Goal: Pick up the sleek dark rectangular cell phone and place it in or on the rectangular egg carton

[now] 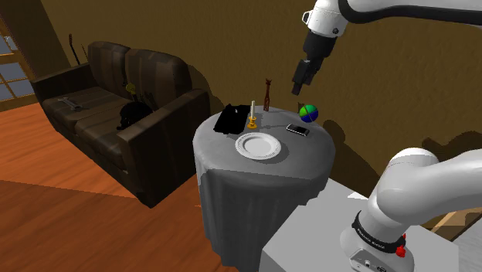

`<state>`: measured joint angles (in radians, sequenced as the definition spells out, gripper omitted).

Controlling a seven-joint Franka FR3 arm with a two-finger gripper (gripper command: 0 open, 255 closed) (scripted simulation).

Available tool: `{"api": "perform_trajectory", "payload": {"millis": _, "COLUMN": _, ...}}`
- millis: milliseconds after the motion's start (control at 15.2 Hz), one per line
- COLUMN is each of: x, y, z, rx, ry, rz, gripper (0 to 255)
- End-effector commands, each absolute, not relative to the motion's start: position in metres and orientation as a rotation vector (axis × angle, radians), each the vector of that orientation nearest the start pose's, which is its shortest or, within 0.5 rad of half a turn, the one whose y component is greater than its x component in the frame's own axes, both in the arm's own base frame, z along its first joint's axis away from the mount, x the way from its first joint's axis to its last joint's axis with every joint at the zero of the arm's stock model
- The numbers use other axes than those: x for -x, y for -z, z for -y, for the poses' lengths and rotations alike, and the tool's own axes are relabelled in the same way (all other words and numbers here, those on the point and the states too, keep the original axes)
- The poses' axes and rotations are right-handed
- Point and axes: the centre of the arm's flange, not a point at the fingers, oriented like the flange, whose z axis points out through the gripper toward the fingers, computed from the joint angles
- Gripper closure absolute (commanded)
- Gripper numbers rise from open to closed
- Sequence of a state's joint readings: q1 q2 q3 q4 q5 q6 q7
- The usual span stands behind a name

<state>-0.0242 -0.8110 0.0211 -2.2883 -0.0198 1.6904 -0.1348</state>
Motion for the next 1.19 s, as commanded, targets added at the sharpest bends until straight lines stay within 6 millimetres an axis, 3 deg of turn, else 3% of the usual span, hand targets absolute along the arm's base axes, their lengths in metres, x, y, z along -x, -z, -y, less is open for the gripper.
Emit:
{"api": "perform_trajectory", "payload": {"millis": 0, "x": -0.311, "y": -0.642, "z": 0.000, "rx": 3.168, "ry": 0.335, "rz": 0.201, "gripper": 0}}
{"api": "perform_trajectory", "payload": {"millis": 1122, "x": -0.378, "y": -0.489, "z": 0.153, "rx": 3.169, "ry": 0.177, "rz": 0.365, "gripper": 0}}
